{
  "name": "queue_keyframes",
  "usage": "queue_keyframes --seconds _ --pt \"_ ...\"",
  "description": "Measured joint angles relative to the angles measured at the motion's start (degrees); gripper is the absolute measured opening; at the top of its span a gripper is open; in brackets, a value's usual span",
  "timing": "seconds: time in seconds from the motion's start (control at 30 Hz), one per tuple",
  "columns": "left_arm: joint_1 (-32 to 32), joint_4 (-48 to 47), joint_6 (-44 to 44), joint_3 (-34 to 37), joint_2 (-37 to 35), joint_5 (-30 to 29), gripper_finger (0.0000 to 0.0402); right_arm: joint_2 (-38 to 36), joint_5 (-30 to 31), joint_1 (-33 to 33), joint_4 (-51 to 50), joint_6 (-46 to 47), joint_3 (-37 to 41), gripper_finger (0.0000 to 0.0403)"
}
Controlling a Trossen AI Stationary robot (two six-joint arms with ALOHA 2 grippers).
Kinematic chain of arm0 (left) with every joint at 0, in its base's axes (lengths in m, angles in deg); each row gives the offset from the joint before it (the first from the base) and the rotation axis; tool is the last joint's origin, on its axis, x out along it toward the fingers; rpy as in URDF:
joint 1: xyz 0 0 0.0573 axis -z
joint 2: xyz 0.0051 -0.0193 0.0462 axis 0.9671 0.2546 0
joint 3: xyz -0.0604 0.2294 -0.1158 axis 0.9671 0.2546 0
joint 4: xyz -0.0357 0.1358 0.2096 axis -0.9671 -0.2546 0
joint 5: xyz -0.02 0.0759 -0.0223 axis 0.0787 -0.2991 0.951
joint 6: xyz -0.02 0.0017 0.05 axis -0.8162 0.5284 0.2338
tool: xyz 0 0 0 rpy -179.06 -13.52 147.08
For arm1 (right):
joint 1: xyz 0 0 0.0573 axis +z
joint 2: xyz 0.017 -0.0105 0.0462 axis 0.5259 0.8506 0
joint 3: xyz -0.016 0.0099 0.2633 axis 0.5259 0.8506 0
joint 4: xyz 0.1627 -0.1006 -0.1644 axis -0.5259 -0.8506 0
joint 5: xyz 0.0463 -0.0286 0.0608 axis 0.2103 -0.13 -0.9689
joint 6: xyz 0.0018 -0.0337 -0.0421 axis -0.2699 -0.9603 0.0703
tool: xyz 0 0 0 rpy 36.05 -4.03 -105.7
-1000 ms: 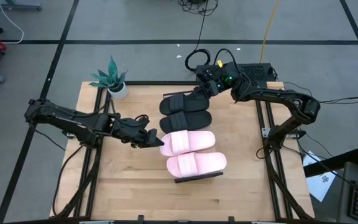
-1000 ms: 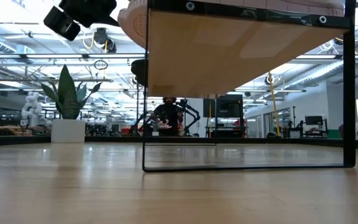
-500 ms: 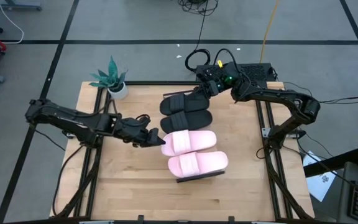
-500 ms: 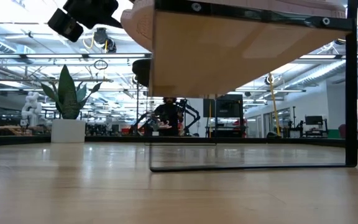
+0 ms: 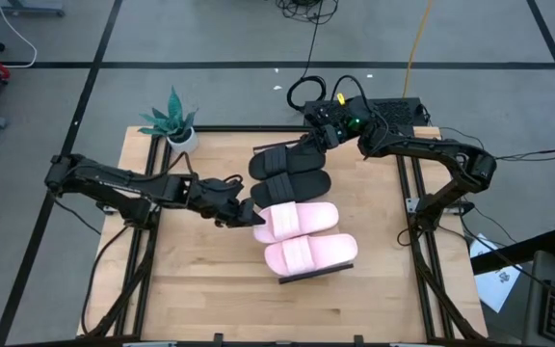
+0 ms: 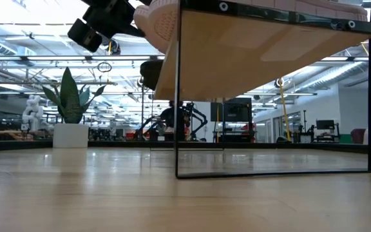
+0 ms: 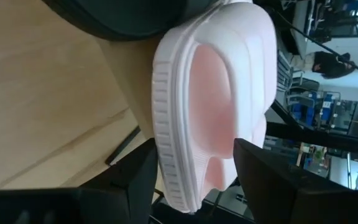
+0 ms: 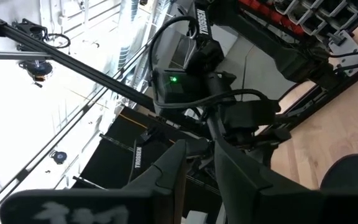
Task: Pick and place slides into the shelf
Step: Adjust the white slides on the shelf
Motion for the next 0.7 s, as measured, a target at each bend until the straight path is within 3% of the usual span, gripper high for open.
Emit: queue_keyframes --seconds 0.2,0.53,0.7 --pt "0.43 -1.35 -0.05 0.0 -3.0 -1.15 0.0207 0.0 -1.0 0.0 0.0 0.02 0.0 0.0073" --pt "1.81 -4.58 -2.67 0.01 -1.43 -0.63 0.0205 0.0 -1.51 0.0 0.13 0.02 0.0 0.0073" --pt "1.55 -4.48 -1.99 0.04 -0.76 -0.35 0.0173 0.0 -1.46 -0.02 0.22 0.02 0.0 0.0073"
